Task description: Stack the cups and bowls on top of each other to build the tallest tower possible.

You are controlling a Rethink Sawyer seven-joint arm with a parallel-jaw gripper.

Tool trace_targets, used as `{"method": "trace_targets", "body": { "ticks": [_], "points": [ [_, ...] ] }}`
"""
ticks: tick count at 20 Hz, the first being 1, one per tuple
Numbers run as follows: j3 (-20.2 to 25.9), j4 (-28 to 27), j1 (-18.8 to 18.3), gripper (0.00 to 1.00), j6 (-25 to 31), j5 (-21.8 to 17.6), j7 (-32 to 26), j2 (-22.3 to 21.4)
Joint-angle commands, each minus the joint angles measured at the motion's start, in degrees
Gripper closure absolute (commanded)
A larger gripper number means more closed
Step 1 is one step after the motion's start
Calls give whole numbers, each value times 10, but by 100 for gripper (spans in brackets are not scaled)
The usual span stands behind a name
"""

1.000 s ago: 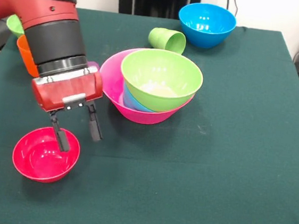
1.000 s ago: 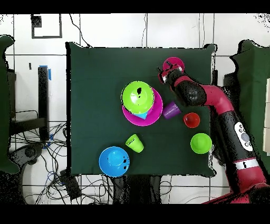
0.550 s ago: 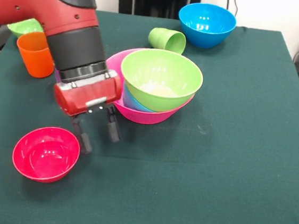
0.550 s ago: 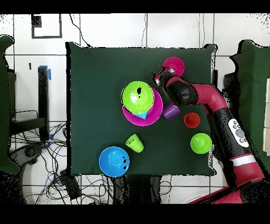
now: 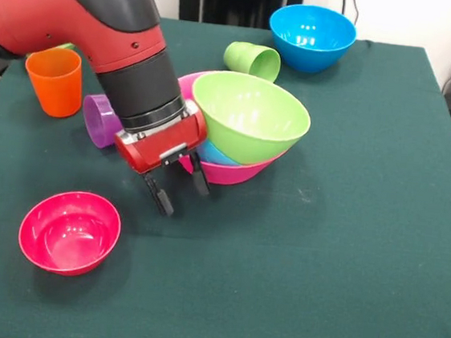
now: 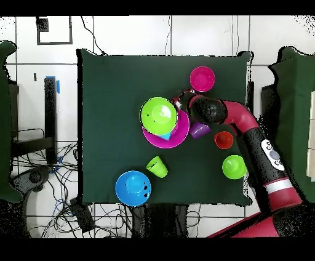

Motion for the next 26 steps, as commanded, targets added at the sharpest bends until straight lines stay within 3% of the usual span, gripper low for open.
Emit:
{"method": "trace_targets", "body": {
  "ticks": [1,11,15,22,26],
  "points": [
    [-64,-10,18,0,86,17,-53,30],
    [-73,7,20,0,86,33,-56,1],
    [-68,19,21,0,78,23,-58,-39],
    [-64,-35,17,0,193,48,-122,-79],
    [-53,-54,7,0,211,44,-154,-69]
  ]
}}
